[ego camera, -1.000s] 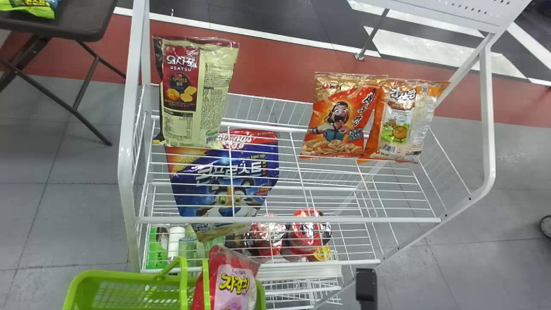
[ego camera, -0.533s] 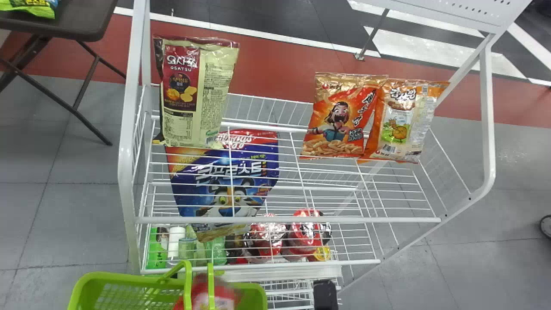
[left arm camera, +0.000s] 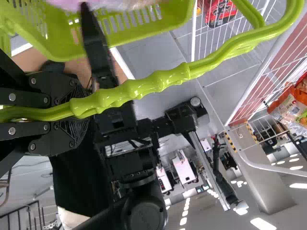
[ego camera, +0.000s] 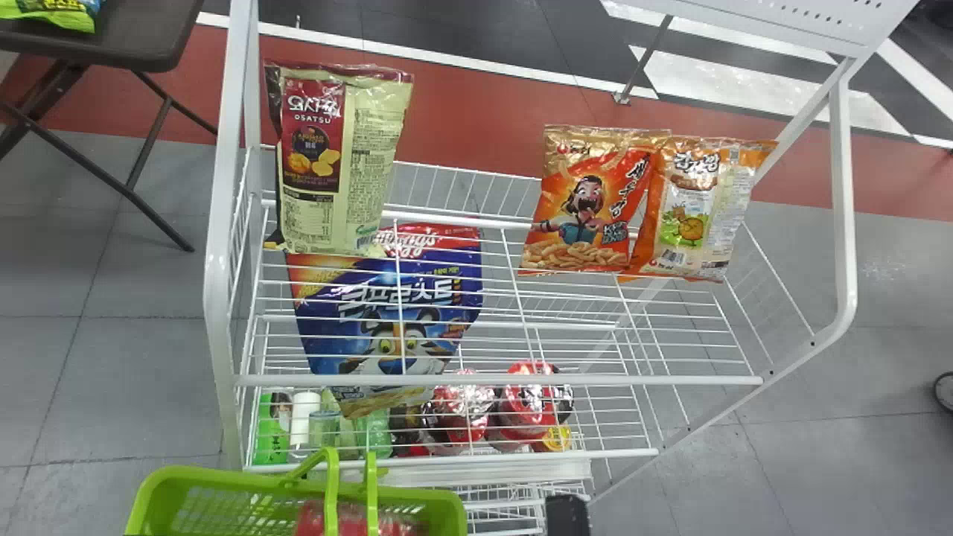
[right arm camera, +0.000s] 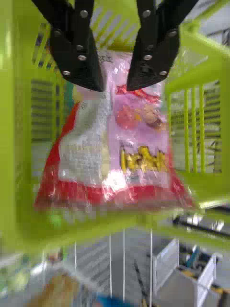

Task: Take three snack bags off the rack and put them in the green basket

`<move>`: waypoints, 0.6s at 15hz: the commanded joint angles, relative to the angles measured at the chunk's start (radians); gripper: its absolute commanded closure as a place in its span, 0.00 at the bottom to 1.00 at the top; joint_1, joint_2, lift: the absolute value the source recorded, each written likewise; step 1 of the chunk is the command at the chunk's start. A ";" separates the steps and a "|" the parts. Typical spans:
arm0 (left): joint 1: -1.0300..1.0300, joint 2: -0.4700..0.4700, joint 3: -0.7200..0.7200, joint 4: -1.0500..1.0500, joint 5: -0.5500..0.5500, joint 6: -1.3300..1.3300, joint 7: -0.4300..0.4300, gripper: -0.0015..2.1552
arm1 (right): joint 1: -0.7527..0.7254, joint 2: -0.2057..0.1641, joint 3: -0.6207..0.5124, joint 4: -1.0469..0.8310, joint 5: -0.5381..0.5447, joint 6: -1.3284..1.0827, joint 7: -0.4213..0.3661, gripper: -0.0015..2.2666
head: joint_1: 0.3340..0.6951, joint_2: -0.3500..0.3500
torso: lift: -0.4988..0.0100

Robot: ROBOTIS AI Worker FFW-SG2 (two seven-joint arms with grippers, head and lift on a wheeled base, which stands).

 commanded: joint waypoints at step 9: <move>-0.006 -0.003 -0.002 0.012 -0.005 0.000 0.006 0.89 | -0.004 0.021 -0.102 -0.182 0.028 -0.593 0.042 0.04 | 1.00 0.00 | 0.93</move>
